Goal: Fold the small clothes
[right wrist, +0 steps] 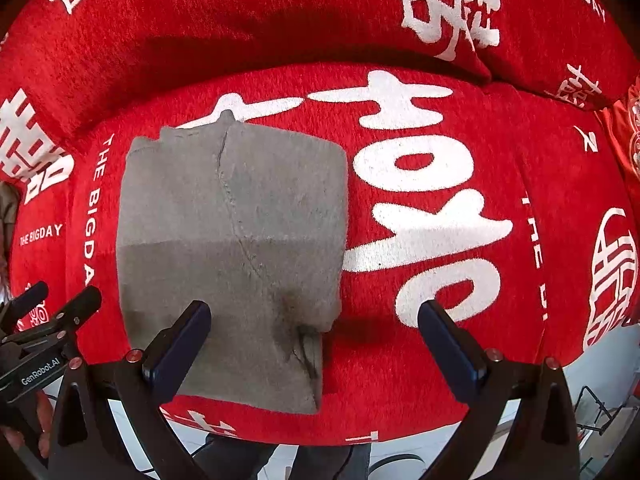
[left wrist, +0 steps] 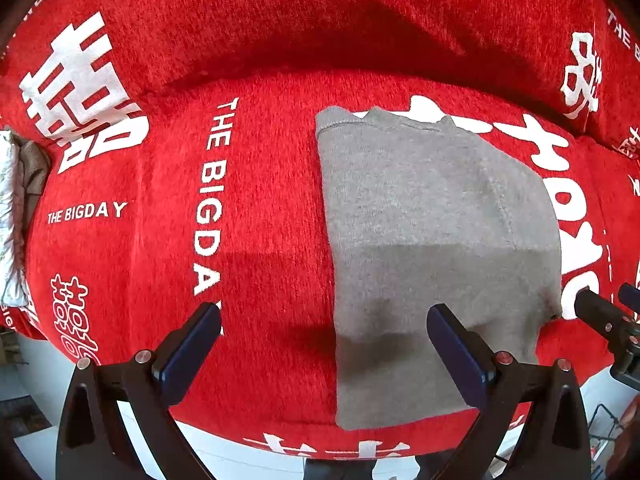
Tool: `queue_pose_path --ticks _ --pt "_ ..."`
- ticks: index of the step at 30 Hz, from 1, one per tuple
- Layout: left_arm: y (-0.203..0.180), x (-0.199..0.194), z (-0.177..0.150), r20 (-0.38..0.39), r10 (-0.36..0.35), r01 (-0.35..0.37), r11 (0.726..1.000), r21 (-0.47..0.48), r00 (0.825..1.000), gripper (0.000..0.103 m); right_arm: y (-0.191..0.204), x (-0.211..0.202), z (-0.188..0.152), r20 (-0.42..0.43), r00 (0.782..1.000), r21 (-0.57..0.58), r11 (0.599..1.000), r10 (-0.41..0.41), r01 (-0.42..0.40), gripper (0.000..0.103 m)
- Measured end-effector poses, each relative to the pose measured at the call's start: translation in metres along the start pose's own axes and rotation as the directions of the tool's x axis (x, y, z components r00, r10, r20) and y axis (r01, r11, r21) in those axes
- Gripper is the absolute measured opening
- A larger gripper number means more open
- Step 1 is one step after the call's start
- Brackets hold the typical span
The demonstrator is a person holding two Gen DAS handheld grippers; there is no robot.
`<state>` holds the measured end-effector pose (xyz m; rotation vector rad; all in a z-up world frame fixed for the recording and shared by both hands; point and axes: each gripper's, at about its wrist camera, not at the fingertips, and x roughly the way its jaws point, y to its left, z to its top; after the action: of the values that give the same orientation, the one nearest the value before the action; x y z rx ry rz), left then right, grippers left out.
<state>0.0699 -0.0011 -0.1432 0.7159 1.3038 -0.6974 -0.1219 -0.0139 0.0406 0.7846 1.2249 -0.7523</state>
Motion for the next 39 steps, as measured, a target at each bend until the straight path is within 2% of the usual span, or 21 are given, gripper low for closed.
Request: queue_pose_path --ticks 39 --pt "0.001 0.0037 0.0004 -0.013 0.011 -0.011 1.0 -0.02 1.0 0.103 0.0041 0.0063 -0.0007 -0.026 1.0 -0.012 1.0 0.005 -0.006 0.103"
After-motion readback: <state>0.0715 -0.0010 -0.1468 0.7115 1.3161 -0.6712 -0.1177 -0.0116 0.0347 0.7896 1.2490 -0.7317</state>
